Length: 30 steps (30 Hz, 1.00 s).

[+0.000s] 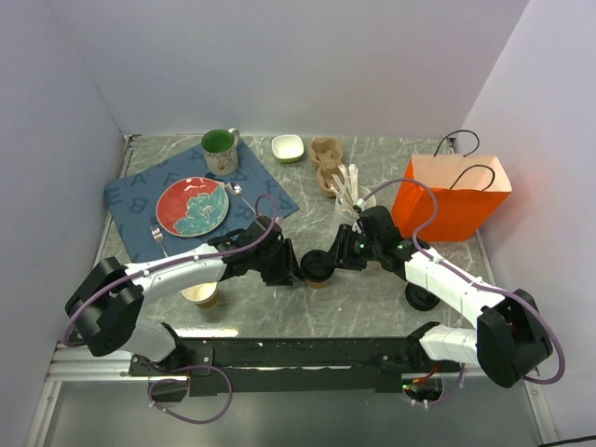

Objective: Pack the takeout coffee

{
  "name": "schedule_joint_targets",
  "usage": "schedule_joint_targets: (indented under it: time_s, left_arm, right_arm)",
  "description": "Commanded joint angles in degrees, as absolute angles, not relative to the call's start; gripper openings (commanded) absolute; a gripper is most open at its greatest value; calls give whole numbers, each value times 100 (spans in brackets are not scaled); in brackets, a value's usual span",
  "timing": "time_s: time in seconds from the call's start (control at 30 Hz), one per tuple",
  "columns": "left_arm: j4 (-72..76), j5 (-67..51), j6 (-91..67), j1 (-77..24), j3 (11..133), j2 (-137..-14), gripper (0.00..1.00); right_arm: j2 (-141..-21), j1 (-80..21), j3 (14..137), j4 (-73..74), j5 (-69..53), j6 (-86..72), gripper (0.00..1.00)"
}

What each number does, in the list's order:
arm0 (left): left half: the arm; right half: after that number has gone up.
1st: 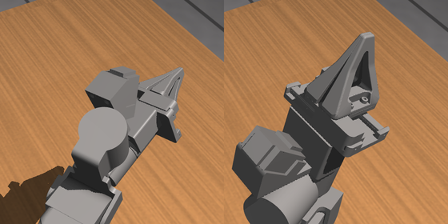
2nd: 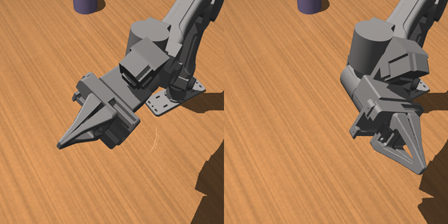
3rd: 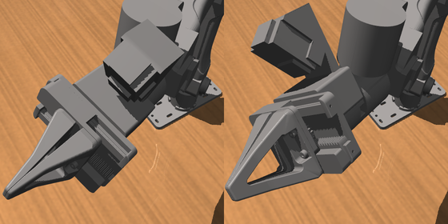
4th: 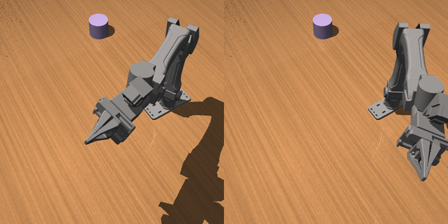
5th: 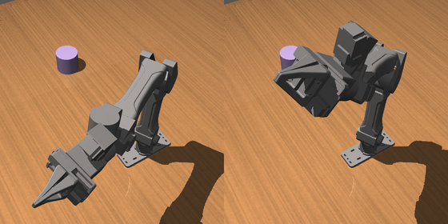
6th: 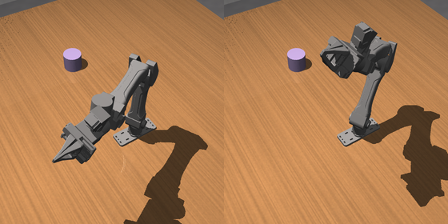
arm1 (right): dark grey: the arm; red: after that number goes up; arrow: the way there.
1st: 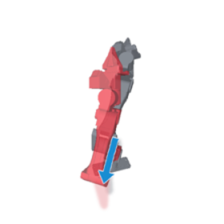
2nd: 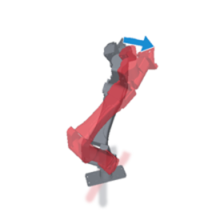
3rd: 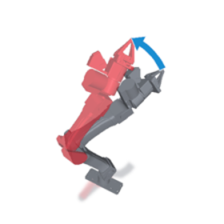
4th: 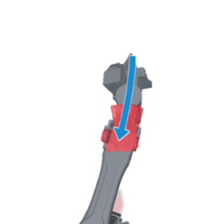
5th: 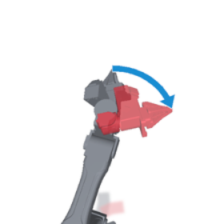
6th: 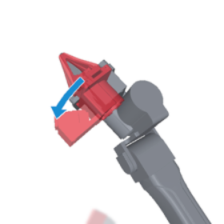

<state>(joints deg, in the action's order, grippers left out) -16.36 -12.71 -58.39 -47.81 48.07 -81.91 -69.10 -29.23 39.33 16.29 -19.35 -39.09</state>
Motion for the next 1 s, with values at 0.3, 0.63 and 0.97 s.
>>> schedule_joint_targets:
  time_s: [0.3, 0.63, 0.97]
  left_arm:
    - [-1740, -1169, -5739, -4720, 5159, -7831, 48]
    - [-1565, -1301, -5695, -4685, 5124, -8051, 47]
    - [-1712, -1169, -5757, -4676, 4975, -8332, 45]
  right_arm:
    - [-6935, -2909, 3753, 1872, -1538, -3946, 46]
    - [-6908, -2909, 3744, 1890, -1494, -4025, 46]
    - [-6908, -2918, 3595, 1811, -1485, -4148, 45]
